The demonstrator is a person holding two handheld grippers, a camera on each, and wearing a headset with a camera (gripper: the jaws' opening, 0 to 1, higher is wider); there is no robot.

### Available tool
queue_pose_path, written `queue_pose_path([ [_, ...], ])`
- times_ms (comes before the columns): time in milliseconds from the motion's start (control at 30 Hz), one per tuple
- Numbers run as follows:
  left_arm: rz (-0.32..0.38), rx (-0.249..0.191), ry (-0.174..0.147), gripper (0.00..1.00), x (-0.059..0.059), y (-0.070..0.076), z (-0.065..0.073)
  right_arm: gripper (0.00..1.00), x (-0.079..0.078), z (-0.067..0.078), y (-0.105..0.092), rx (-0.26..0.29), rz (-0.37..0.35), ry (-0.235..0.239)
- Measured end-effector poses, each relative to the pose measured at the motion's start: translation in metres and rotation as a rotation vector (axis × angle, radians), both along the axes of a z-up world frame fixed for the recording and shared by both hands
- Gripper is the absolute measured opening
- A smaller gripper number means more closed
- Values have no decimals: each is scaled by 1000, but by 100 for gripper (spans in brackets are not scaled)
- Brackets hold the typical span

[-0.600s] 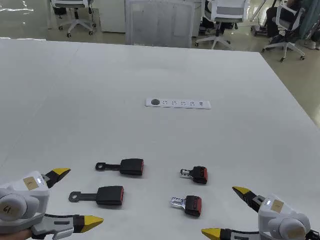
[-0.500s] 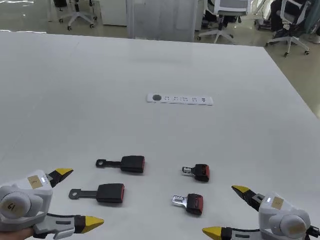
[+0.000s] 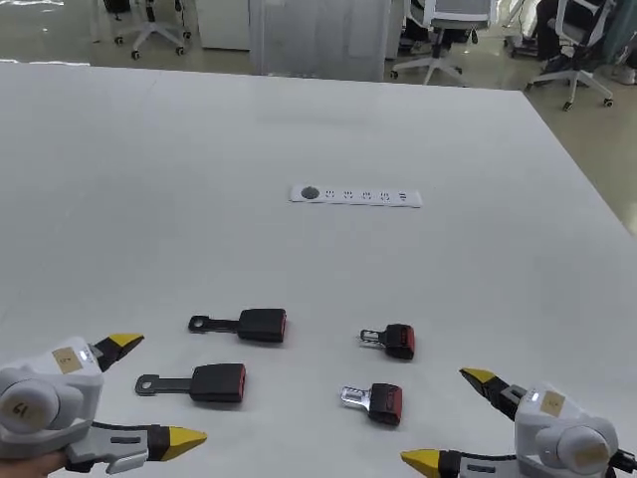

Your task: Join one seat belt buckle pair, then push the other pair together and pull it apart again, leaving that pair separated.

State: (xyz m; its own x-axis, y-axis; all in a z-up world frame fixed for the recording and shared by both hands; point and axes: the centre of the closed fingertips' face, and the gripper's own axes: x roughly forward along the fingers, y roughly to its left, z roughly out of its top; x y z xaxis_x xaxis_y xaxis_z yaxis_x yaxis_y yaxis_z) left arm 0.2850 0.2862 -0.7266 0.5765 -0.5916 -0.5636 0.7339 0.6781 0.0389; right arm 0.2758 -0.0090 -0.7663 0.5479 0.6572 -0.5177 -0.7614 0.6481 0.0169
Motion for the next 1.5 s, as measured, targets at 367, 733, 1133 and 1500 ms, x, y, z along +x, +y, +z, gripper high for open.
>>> queue_pose_path([
  [367, -13, -10, 1, 97, -1, -2, 5, 91, 7, 13, 5, 67, -10, -5],
  [733, 6, -52, -3, 99, 6, -2, 13, 92, 19, 25, 2, 118, -58, -23],
  [1133, -1, -53, 11, 99, 7, -3, 10, 92, 16, 21, 1, 104, -36, -9],
  [1500, -21, -40, 15, 99, 9, -4, 8, 92, 15, 18, 1, 93, -22, -1],
])
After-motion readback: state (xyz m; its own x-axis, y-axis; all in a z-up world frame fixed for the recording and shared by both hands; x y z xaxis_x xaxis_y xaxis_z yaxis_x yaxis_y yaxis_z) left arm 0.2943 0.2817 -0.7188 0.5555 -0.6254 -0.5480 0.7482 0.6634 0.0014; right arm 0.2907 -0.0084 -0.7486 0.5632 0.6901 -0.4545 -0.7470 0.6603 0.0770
